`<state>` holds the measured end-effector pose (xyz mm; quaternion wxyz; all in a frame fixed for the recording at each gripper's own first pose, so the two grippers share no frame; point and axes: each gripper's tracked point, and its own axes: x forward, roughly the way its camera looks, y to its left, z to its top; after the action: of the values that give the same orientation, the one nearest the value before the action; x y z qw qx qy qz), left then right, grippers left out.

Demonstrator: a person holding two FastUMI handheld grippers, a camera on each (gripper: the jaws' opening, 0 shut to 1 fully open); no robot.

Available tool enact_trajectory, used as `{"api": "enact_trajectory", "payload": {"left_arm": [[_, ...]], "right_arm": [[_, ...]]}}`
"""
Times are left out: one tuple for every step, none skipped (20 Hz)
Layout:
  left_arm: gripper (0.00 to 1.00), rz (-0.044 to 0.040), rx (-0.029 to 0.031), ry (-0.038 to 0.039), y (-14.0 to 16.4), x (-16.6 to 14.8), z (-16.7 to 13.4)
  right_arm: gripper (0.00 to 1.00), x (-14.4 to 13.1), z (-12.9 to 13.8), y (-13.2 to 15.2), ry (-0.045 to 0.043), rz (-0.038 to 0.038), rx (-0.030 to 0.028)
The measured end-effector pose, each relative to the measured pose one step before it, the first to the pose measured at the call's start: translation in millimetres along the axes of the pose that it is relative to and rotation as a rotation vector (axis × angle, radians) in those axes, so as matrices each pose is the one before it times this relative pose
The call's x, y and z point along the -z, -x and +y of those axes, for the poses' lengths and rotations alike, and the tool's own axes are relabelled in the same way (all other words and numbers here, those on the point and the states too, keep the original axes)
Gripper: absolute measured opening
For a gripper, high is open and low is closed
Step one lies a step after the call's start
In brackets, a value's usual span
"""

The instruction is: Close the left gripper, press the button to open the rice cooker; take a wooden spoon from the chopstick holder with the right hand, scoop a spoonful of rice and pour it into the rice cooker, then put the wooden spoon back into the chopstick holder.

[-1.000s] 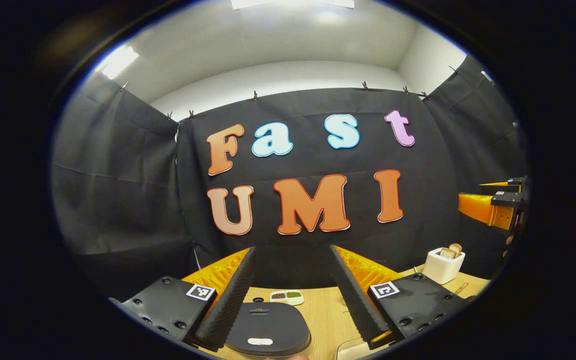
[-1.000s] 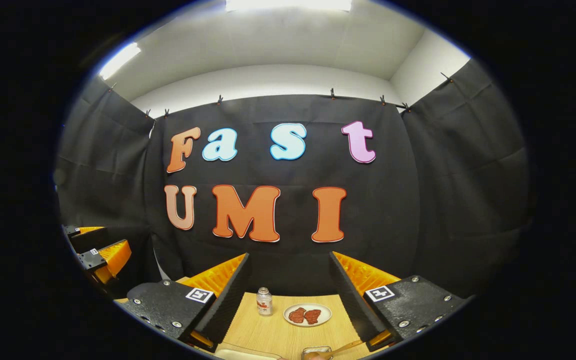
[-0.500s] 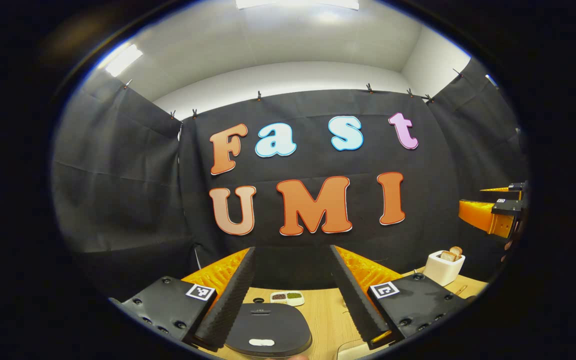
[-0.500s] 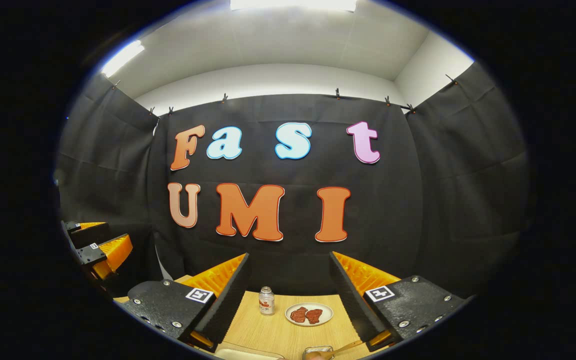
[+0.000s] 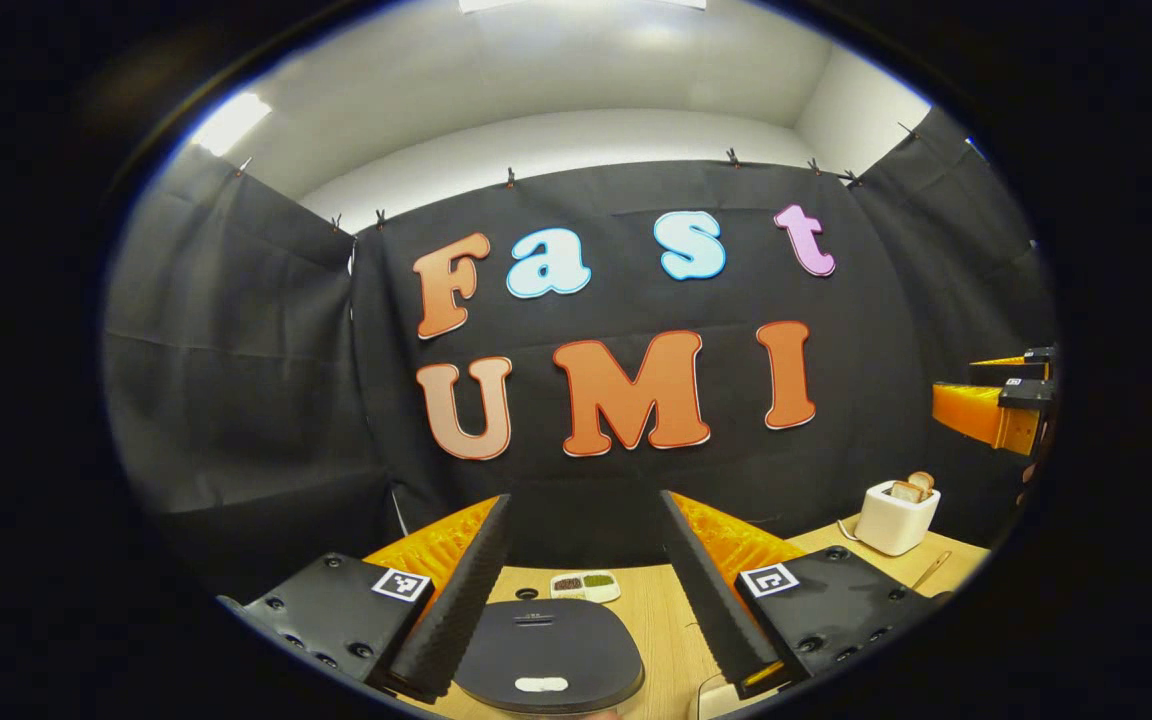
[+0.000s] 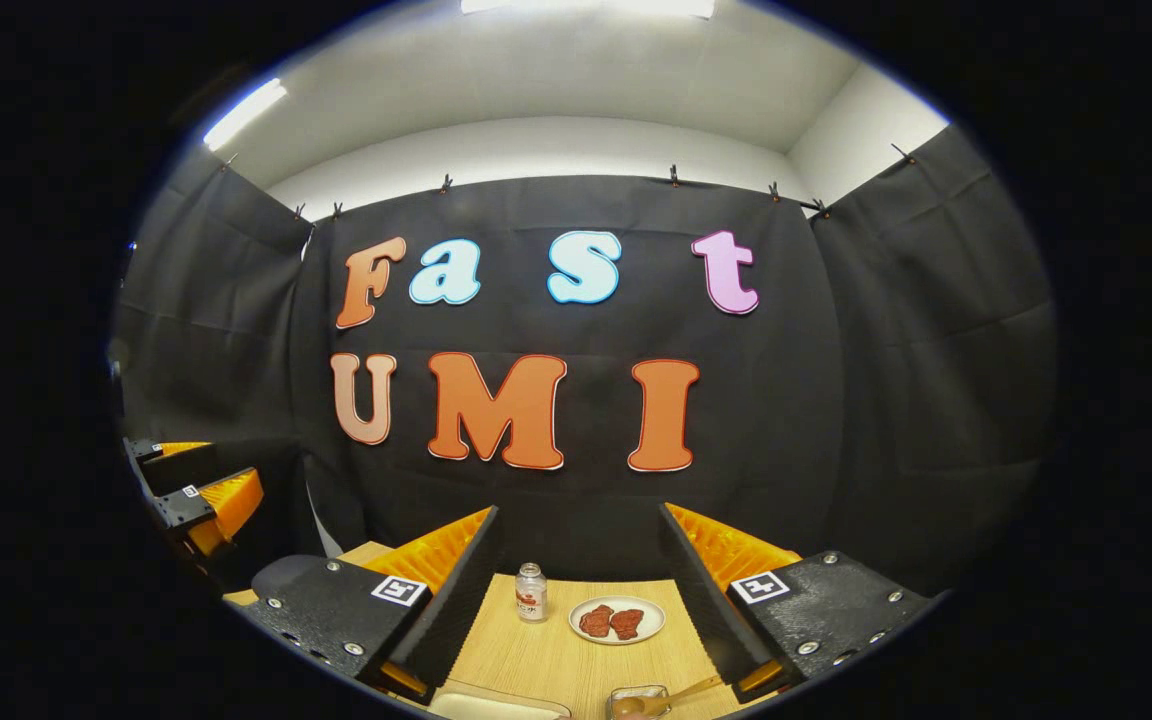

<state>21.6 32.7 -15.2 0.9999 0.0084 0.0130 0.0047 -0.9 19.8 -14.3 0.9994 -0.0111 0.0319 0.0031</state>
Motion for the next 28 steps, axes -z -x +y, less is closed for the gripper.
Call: {"api": "enact_trajectory", "payload": {"left_arm": [[0.97, 0.01593, 0.00119, -0.0004, -1.7, 5.23, 0.6], [0.97, 0.01355, -0.00065, 0.00052, -3.04, 4.3, 1.07], [0.97, 0.0133, 0.00239, 0.00355, -4.04, 2.82, 0.44], [0.97, 0.01307, 0.00073, 0.00447, -4.41, 3.39, 0.86], [0.91, 0.01622, -0.00362, 0.00222, -3.07, 4.07, 3.08], [0.95, 0.01279, -0.0062, 0.00197, -3.51, 2.67, 3.82], [0.91, 0.01786, -0.01051, 0.00514, -2.74, 4.48, 5.95], [0.77, 0.02215, -0.00027, 0.00637, -2.23, 4.65, 2.19], [0.62, 0.01997, -0.00354, 0.00148, -2.42, 5.25, 2.1], [0.48, 0.01428, -0.02143, -0.0061, -3.05, 3.72, 6.18], [0.34, 0.0124, -0.02676, -0.00169, -2.66, 2.61, 8.53], [0.2, 0.02053, 0.006, 0.01058, -2.57, 4.24, -1.23], [0.06, 0.0237, 0.01196, 0.01009, -0.98, 5.58, -4.33], [0.08, 0.02676, -0.00086, 0.00889, -2.46, 5.27, 1.25], [0.09, 0.03314, 0.00026, 0.00577, -3.67, 7.36, 0.99], [0.09, 0.04143, 0.00304, 0.01588, -3.81, 7.19, 0.11], [0.09, 0.05599, 0.00449, 0.02187, -2.78, 13.54, -2.19], [0.09, 0.06465, 0.00787, 0.02235, -3.25, 14.15, -1.45], [0.09, 0.05828, 0.00769, 0.02526, -5.22, 12.6, -1.31], [0.09, 0.05713, 0.00944, 0.0194, -6.15, 11.96, -1.74], [0.09, 0.04101, 0.00768, 0.02301, -6.22, 5.99, 1.83], [0.09, 0.04285, 0.01255, 0.02055, -5.62, 3.68, 1.93], [0.09, 0.04621, 0.01661, 0.02222, -3.71, 4.23, -0.05], [0.1, 0.0454, 0.02216, 0.0305, -2.67, 2.68, 0.44], [0.07, 0.05815, 0.02969, 0.03299, -4.04, 2.56, -1.07], [0.09, 0.047, 0.01592, 0.03096, -2.47, 4.91, 1.19], [0.1, 0.04337, 0.00341, 0.01153, -5.76, 0.93, 4.76], [0.07, 0.04638, -0.01038, 0.00258, -6.78, 5.63, 7.68]], "right_arm": [[0.97, 1.85, -2.9, -1.31, 0.00365, 0.00331, 0.00675], [0.97, 0.16, -2.92, -0.92, 0.00067, 0.00269, 0.01151], [0.97, 1.98, -1.83, -0.63, -0.00247, 0.00362, 0.00301], [0.97, 2.4, -2.56, 0.22, -0.00225, 0.00312, 0.007], [0.97, 1.11, -2.44, -1.35, -0.0026, 0.00437, 0.00498], [0.97, 2.25, -1.54, -0.6, -0.00224, 0.00605, 0.00484], [0.97, 2.24, -2.76, -0.62, -0.00405, 0.00538, 0.00603], [0.95, 1.58, -0.91, 0.28, -0.00381, 0.00466, 0.00139], [0.95, 2.33, -2.24, -0.79, -0.0016, 0.00268, 0.00645], [0.95, 1.12, -2.19, -0.12, -0.0018, 0.00206, 0.00228], [0.95, 1.12, -1.66, 0.02, 0.00089, 0.00294, 0.0029], [0.95, 1.65, -2.48, -0.68, 0.00069, 0.00247, 0.00386], [0.95, 1.65, -0.77, -0.95, 0.00136, 0.00369, 0.00099], [0.95, 1.5, -2.36, -0.1, 0.00025, 0.00383, 0.00445], [0.95, 2.41, -0.72, -0.31, -0.00096, 0.00446, -0.00149], [0.95, 3.45, -1.61, 0.3, 0.00108, 0.00577, 0.00285], [0.95, 3.99, -1.38, -1.38, 0.00009, 0.00758, 0.00135], [0.95, 4.64, -0.76, -0.52, 0.0006, 0.01084, 0.00074], [0.95, 3.94, -1.03, -0.71, 0.00009, 0.01128, 0.00125], [0.95, 4.57, -1.89, -0.07, 0.00192, 0.01013, 0.00037], [0.95, 3.42, -2.58, -0.57, 0.00318, 0.0095, 0.0047], [0.95, 4.06, -2.0, -1.04, 0.00412, 0.01078, 0.00183], [0.95, 4.8, -3.52, -0.84, 0.00473, 0.01193, 0.00593], [0.95, 4.01, -3.66, -0.52, 0.00169, 0.01117, 0.00562], [0.95, 5.31, -3.22, -1.37, -0.00148, 0.01472, 0.00725], [0.95, 6.05, -4.07, -0.47, -0.00578, 0.01515, 0.00574], [0.95, 5.49, -4.03, -1.04, -0.00546, 0.01743, 0.00646], [0.95, 5.31, -4.74, -1.66, -0.00554, 0.01577, 0.00891]]}}
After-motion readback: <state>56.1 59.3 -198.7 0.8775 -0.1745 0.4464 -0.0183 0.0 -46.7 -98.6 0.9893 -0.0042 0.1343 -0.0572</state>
